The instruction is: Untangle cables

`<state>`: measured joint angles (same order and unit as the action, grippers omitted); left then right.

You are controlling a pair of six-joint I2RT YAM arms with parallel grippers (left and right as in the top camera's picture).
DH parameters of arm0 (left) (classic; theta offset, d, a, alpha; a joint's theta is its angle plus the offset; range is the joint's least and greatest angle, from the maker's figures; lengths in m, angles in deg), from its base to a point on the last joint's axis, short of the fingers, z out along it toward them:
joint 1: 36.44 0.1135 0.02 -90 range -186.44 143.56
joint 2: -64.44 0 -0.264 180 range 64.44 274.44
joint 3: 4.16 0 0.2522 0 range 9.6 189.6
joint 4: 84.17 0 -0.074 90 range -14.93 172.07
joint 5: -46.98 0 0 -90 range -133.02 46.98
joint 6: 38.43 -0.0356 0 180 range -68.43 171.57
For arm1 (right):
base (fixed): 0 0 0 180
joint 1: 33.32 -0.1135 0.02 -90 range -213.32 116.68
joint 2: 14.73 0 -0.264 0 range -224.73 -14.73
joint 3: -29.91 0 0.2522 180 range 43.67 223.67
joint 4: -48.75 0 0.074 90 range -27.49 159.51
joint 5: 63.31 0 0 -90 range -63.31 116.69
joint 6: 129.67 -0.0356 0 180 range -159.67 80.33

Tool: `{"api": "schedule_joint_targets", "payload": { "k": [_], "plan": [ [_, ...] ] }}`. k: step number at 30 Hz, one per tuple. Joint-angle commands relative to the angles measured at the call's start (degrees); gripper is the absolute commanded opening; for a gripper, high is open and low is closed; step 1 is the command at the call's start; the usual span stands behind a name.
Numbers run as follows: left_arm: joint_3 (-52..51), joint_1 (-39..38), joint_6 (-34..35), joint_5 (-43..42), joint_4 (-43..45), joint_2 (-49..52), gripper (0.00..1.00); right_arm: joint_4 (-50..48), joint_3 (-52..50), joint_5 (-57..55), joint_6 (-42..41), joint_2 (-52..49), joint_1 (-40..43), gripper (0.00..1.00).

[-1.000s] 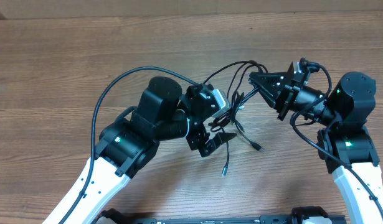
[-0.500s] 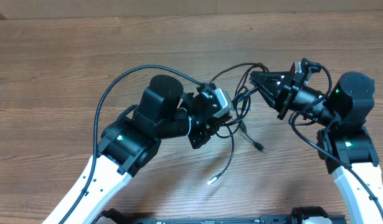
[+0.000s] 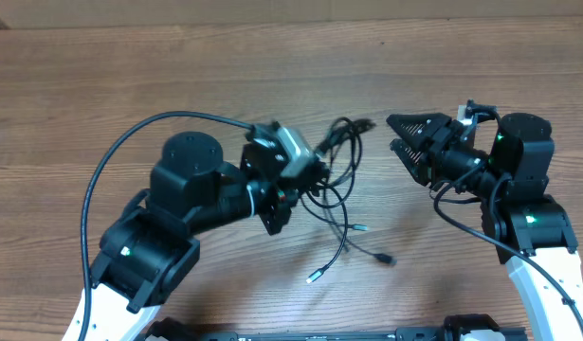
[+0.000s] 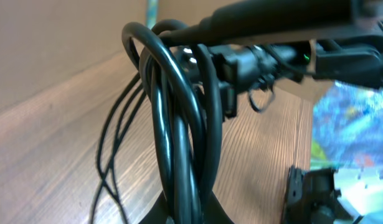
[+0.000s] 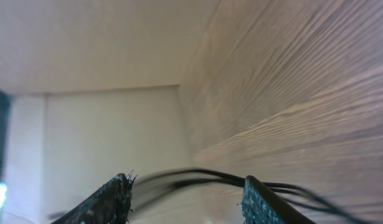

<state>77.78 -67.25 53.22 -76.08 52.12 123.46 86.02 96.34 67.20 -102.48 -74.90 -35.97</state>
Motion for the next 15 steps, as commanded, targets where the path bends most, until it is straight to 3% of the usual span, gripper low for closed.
{"api": "schedule_joint_targets", "payload": {
  "k": [1,8,15],
  "plan": [
    [1.0,2.7,10.7,-1.1,0.4,-0.4,0.04,-0.1,1.0,2.4,16.1,0.3,0.2,0.54],
    [1.0,8.9,25.2,-1.1,-2.7,1.4,0.04,-0.2,1.0,11.4,28.4,0.3,0.2,0.56],
    [1.0,9.6,35.2,-0.8,-3.1,4.1,0.04,2.3,1.0,15.3,28.4,0.3,0.2,0.56]
  ]
}}
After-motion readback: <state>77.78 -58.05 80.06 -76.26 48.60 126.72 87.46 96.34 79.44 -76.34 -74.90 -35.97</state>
